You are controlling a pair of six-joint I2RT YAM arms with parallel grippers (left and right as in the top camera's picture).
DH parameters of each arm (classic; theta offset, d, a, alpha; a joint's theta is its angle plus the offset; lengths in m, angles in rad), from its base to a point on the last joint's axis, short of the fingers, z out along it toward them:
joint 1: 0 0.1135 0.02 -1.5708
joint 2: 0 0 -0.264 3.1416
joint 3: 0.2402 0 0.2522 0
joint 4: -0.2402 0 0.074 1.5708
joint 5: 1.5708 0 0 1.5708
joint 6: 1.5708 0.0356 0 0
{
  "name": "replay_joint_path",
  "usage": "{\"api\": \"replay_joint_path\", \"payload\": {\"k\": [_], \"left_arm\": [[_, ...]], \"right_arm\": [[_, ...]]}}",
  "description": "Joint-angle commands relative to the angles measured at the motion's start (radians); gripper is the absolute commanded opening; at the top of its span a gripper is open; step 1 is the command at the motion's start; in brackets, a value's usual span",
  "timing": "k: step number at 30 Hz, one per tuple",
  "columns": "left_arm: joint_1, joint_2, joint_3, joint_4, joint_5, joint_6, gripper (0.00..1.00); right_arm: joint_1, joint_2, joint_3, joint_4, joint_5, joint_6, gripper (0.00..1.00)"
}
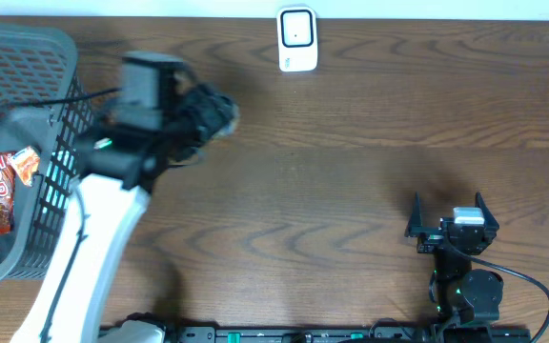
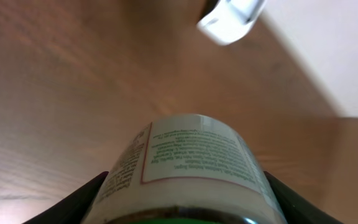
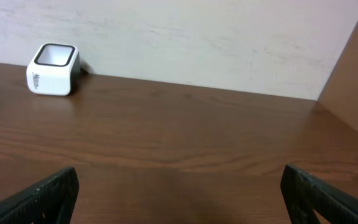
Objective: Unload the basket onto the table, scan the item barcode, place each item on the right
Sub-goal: 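Carry the bottle toward the white scanner and set it on the table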
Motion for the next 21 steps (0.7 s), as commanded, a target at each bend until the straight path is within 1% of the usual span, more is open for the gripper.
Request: {"api": "replay_joint_path", "payload": {"k": [1,5,10,16,21], "left_arm": [[-0.072,0.067,-0.001,-0.017,-0.169,-0.018,0.65],[-0.13,0.174,-0.001,-0.058,-0.232,-0.115,0.65],[-0.163,0.296,-0.001,-0.08,-0.239,-0.288,0.65],[-0.184,0.414,-0.001,-0.11,-0.239,-0.595,0.65],[-0.214,0.481,-0.001,-0.11,-0.239,-0.814,0.65]], "right_arm": [[-0.01,-0.002,-0.001,-0.003,0.009,0.011,0.99],[-0.01,-0.002,-0.001,-0.003,0.009,0.011,0.99],[-0.01,-0.002,-0.001,-0.003,0.009,0.011,0.99],[-0.01,-0.002,-0.001,-0.003,0.009,0.011,0.99],[-0.01,-0.002,-0.001,-0.003,0.009,0.011,0.99]]}}
